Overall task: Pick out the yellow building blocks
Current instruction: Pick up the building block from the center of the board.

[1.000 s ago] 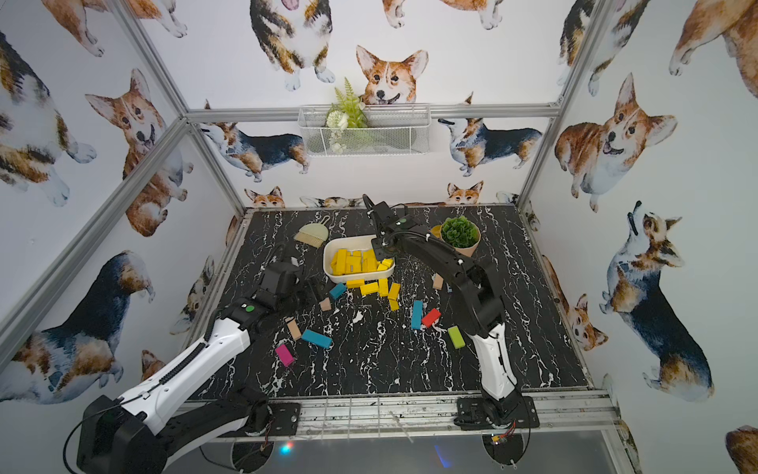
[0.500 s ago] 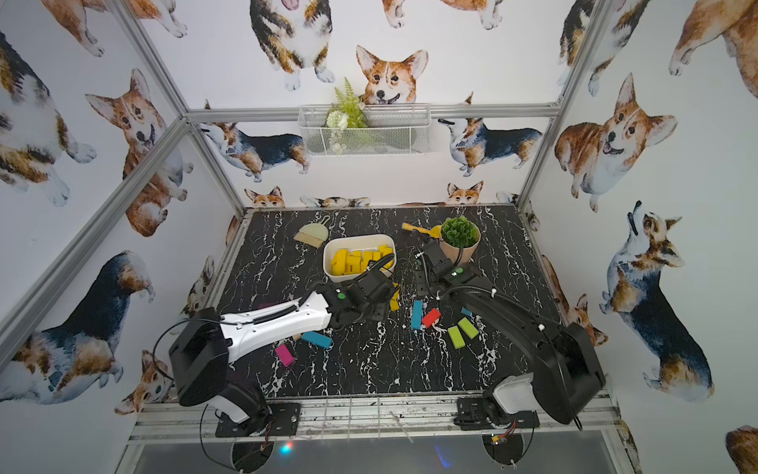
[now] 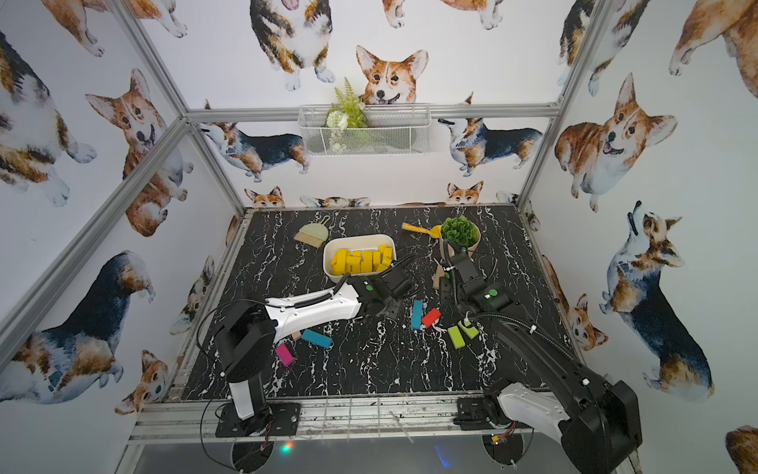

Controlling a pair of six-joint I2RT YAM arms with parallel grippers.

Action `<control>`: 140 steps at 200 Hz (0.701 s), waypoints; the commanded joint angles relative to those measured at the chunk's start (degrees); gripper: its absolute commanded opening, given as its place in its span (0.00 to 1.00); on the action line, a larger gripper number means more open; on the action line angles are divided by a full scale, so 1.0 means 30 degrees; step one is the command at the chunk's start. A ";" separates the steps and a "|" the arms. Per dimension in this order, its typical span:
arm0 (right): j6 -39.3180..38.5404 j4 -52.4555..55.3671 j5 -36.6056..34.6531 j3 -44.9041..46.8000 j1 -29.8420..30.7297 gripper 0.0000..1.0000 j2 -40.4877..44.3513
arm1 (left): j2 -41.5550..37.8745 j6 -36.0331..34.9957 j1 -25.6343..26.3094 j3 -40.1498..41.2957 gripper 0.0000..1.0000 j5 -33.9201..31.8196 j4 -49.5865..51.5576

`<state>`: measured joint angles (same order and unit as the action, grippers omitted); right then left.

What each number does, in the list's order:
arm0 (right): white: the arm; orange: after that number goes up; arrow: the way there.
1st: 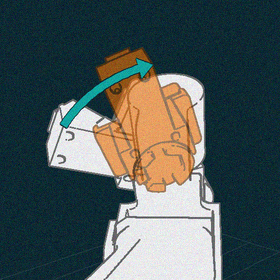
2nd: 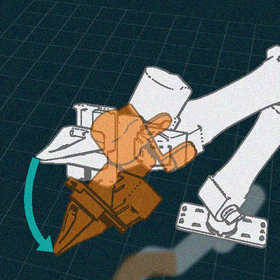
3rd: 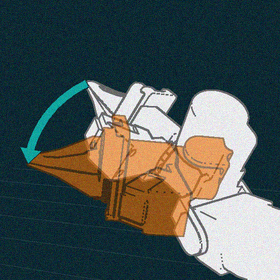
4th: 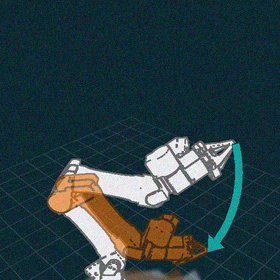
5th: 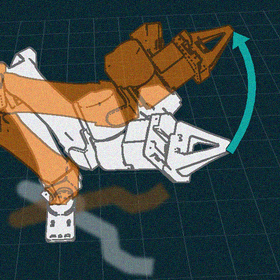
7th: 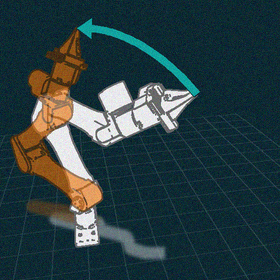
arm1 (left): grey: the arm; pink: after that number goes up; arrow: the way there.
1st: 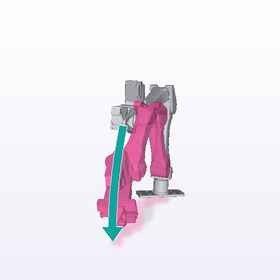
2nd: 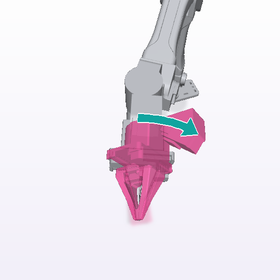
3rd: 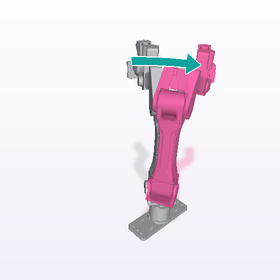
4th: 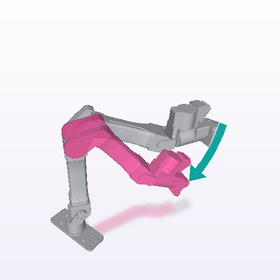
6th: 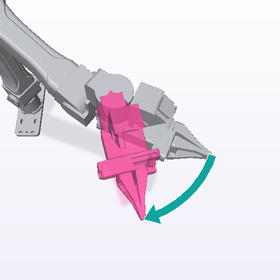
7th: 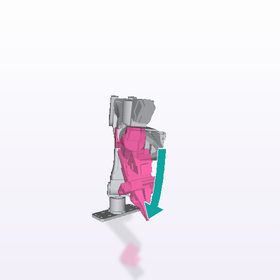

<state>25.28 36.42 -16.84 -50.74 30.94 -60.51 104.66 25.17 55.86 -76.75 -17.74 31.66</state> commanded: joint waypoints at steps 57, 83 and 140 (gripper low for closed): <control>0.0030 0.1712 -0.2015 0.0272 -0.0288 0.58 0.3572 | -0.1717 -1.5828 -0.1656 0.0812 0.84 0.8565 -0.0614; 0.0005 0.2254 -0.1789 0.0491 -0.0271 0.58 0.4218 | -0.0497 -1.8107 -0.2262 0.0233 0.80 1.0348 -0.0639; -0.0146 0.2653 -0.1388 0.0859 -0.0279 0.58 0.4832 | 0.1994 -2.0154 -0.2446 -0.1660 0.72 0.9406 -0.0554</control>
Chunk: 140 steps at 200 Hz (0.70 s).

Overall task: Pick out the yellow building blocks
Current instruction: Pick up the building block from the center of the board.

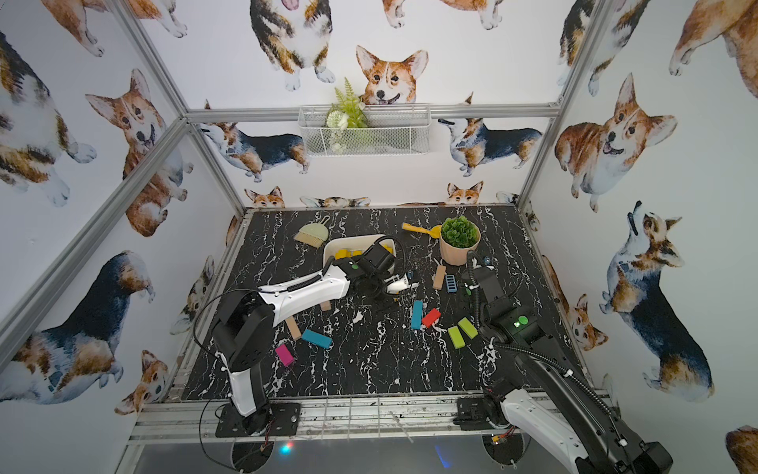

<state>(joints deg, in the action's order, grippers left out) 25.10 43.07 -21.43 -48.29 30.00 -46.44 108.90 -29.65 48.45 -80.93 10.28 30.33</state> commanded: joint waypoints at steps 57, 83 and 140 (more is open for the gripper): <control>-0.0216 0.0223 0.0584 0.0175 0.0041 0.58 0.0024 | 0.2371 -0.2592 -0.0021 -0.1628 0.67 -0.1332 0.1085; -0.0241 0.0029 0.0705 0.0277 0.0026 0.58 -0.0051 | 0.2807 -0.2510 -0.0035 -0.1681 0.63 -0.1670 0.1171; -0.0278 0.0116 0.0605 0.0248 0.0044 0.59 -0.0164 | 0.2689 -0.1127 -0.0138 -0.0807 0.56 -0.0924 0.0440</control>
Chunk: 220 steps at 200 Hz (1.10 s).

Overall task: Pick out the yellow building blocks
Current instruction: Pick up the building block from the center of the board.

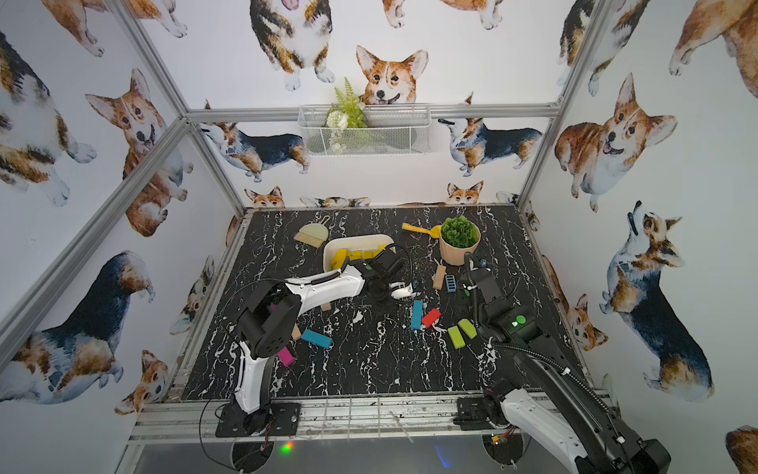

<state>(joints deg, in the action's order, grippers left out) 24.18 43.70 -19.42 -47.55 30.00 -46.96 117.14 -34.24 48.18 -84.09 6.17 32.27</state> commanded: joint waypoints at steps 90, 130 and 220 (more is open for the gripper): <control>0.0097 0.0070 -0.0172 -0.0014 0.0035 0.59 0.0155 | -0.0142 0.1110 -0.0032 0.0653 0.34 0.0630 -0.1052; 0.0098 0.0152 -0.0272 -0.0073 0.0017 0.59 0.0204 | -0.1127 0.0589 0.0420 0.1196 0.20 -0.0429 -0.0463; 0.0807 -0.0754 0.0719 -0.0087 0.0020 0.59 -0.0551 | -0.9101 1.1555 -0.0931 0.4284 0.00 -0.5995 -0.4571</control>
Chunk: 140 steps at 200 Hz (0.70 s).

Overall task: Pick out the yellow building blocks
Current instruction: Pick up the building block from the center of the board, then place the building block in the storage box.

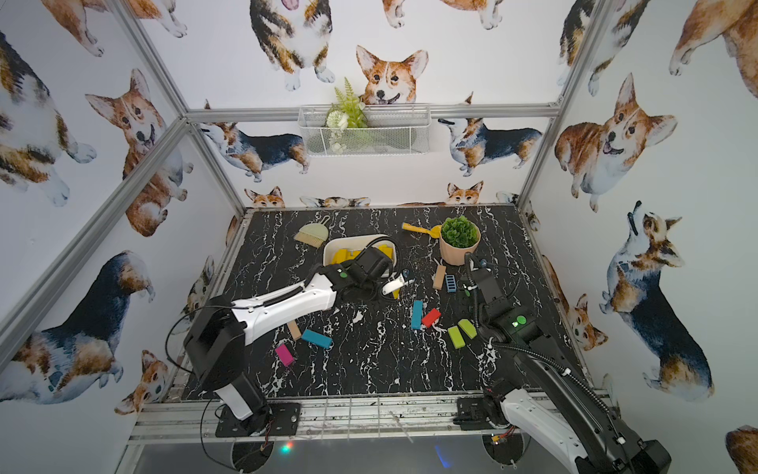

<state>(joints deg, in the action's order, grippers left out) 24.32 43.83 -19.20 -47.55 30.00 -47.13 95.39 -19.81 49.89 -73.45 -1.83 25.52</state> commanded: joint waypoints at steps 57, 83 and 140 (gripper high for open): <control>0.0950 -0.0930 0.1359 -0.0553 -0.0003 0.59 -0.1310 | 0.2000 1.3956 -0.5891 -0.3999 0.00 -0.1901 0.2629; 0.0890 -0.0453 0.1859 -0.0578 0.0019 0.59 -0.1452 | 0.3309 1.5131 -0.6417 -0.4085 0.00 -0.1836 0.2361; 0.1100 -0.0270 0.2094 -0.0966 -0.0002 0.59 -0.2097 | 0.6657 1.5849 -0.6493 -0.5828 0.00 -0.2116 0.3614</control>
<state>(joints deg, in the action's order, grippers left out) 25.91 42.63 -13.45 -49.58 30.00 -52.80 112.44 24.56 30.46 -89.36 -8.21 33.63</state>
